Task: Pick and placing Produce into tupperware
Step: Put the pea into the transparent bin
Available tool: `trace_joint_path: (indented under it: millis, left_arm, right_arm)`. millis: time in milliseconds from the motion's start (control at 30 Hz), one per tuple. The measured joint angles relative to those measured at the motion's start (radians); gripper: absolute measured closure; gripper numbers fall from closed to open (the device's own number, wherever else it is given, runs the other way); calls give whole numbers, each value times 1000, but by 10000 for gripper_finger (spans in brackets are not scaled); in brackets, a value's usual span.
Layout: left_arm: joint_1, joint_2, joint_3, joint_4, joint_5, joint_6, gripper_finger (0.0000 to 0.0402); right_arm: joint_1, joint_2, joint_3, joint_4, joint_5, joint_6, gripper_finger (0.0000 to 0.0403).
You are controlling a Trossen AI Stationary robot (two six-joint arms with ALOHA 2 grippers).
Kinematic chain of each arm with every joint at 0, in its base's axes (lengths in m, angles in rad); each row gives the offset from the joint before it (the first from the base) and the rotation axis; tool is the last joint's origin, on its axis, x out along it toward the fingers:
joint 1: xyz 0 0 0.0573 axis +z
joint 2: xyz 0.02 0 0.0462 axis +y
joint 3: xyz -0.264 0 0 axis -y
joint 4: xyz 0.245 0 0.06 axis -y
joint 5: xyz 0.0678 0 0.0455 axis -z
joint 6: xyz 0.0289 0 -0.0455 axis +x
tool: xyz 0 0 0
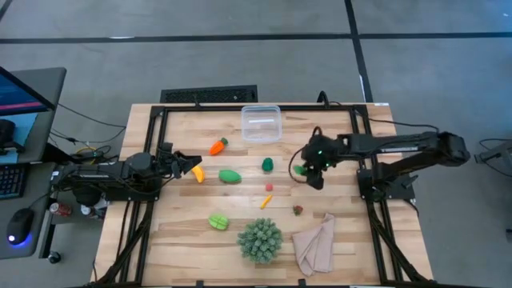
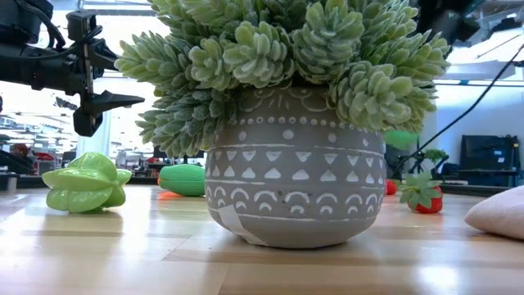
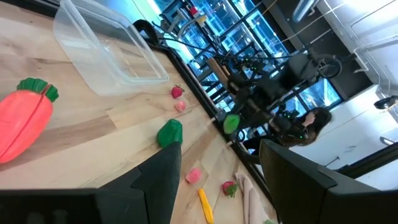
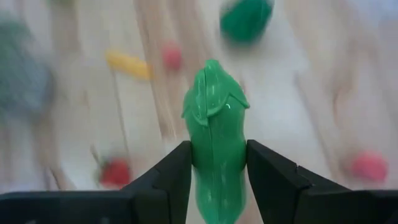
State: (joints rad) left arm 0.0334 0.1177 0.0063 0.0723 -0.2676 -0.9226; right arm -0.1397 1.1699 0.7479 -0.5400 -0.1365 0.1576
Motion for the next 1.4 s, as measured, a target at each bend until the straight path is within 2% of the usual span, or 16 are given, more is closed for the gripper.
trace_joint_path:
  millis: [267,500,800,1167,1400]
  left_arm:
    - [0,0,0,0,-5,7,193]
    - [0,0,0,1,-6,8,193]
    - [0,0,0,0,-6,11,193]
    - [0,0,0,0,-6,7,194]
    - [0,0,0,1,-6,-3,194]
  right_arm:
    - [-56,-131,0,204,2,53,264]
    - [-111,-138,0,331,6,54,261]
    - [-176,-21,1,495,7,44,264]
    - [-251,241,1,832,7,46,262]
    - [-302,363,38,895,7,81,263]
